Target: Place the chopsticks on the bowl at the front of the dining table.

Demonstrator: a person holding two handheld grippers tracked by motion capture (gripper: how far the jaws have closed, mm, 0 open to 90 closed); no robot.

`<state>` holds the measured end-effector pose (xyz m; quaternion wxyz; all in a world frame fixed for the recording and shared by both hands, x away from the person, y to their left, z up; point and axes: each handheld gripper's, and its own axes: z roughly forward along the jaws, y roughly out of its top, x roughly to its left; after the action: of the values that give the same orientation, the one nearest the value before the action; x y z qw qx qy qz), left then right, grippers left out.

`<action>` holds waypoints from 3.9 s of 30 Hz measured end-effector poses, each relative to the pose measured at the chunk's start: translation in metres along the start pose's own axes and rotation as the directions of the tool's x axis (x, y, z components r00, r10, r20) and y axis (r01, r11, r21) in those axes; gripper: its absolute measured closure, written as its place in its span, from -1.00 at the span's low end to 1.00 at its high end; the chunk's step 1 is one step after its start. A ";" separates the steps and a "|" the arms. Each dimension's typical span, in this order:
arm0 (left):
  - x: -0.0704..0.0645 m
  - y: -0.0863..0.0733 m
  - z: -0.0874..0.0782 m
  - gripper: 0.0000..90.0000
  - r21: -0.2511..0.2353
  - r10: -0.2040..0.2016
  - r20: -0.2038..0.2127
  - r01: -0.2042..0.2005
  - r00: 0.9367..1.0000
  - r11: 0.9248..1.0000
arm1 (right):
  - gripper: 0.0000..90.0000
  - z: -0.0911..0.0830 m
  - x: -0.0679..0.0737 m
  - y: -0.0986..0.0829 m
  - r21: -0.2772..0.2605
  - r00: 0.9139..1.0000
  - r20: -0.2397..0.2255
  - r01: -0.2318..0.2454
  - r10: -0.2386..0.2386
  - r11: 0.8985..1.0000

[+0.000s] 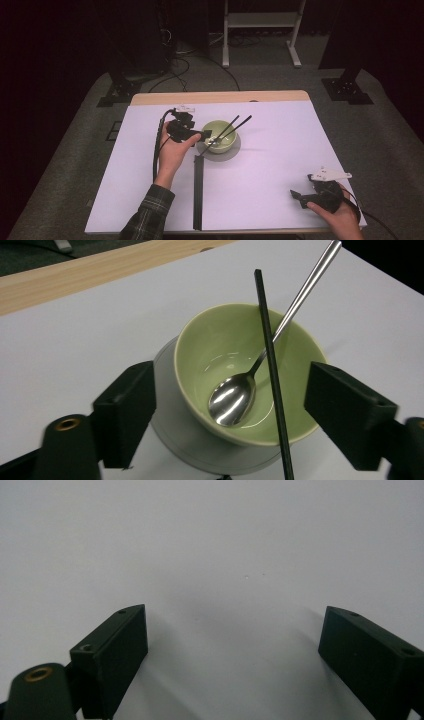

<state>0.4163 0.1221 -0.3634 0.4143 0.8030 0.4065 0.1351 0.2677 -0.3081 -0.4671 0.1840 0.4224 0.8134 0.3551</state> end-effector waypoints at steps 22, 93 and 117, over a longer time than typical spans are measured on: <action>0.006 -0.033 -0.030 -0.79 -0.006 0.016 -0.044 -0.016 0.999 1.000 | -0.76 0.000 0.000 0.000 0.000 1.000 0.001 -0.002 0.002 1.000; -0.036 -0.147 -0.044 -0.79 0.099 0.018 -0.058 -0.012 0.998 0.995 | -0.76 0.000 0.000 0.000 0.001 1.000 0.002 0.001 -0.001 1.000; -0.047 -0.153 -0.033 -0.87 0.146 0.060 -0.081 -0.048 0.995 0.988 | -0.76 0.000 0.000 0.000 0.001 1.000 0.002 0.001 -0.001 1.000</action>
<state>0.2852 0.1544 -0.4558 0.3341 0.8350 0.4105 0.1506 0.2677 -0.3079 -0.4669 0.1848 0.4223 0.8137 0.3540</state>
